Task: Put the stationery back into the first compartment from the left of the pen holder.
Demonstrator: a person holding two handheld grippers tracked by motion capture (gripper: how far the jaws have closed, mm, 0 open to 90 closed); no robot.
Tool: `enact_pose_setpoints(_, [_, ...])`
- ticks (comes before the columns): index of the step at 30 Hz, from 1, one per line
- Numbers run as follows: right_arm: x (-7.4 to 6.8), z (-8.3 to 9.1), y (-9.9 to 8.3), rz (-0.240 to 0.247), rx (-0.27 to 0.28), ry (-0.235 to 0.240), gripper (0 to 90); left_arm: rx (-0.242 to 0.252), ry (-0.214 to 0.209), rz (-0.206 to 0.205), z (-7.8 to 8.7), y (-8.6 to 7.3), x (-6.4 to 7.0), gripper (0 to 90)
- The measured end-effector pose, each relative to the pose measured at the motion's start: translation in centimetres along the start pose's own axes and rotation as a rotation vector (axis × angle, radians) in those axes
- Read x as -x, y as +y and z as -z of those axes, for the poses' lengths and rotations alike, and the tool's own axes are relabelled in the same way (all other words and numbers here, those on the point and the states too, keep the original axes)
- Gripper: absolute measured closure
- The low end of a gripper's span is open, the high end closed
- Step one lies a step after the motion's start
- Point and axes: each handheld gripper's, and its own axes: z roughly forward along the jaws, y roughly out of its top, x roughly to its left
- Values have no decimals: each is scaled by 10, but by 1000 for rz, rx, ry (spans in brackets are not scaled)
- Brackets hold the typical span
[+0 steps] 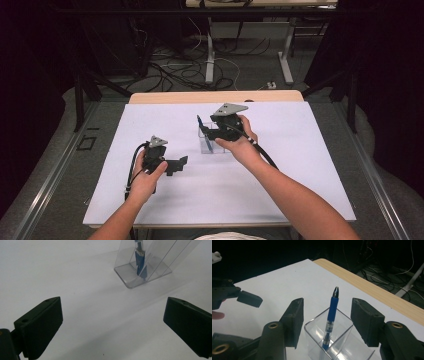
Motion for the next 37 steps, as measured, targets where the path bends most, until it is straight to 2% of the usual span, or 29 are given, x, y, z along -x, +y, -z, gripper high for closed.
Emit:
enact_pose_setpoints(2, [1,4,0,4,5,11,421,-1,2,-4,0,0,-1,24])
enact_pose_setpoints(5, [2,12,-2,-37,0,11,367,3,3,-2,0,0,-1,24])
enact_pose_setpoints(9, [5,22,-2,-29,-18,-17,261,4,7,0,0,0,-2,24])
enact_pose_setpoints(11, [7,27,-3,-46,-42,-26,216,5,4,8,0,0,-1,25])
enact_pose_setpoints(13, [10,31,-5,-60,-53,-36,180,1,8,0,0,0,-2,25])
enact_pose_setpoints(17, [15,41,-11,-79,-61,-37,168,8,12,4,1,0,-3,25])
enact_pose_setpoints(23, [25,58,-25,-91,-61,-79,149,9,25,-1,2,0,-5,25])
enact_pose_setpoints(25, [29,64,-30,-109,-51,-91,140,14,29,-2,2,0,-5,25])
enact_pose_setpoints(30, [37,78,-42,-151,-54,-129,36,15,33,5,3,0,-7,25])
enact_pose_setpoints(37, [41,95,-68,-186,-46,-177,0,31,41,25,3,1,-10,25])
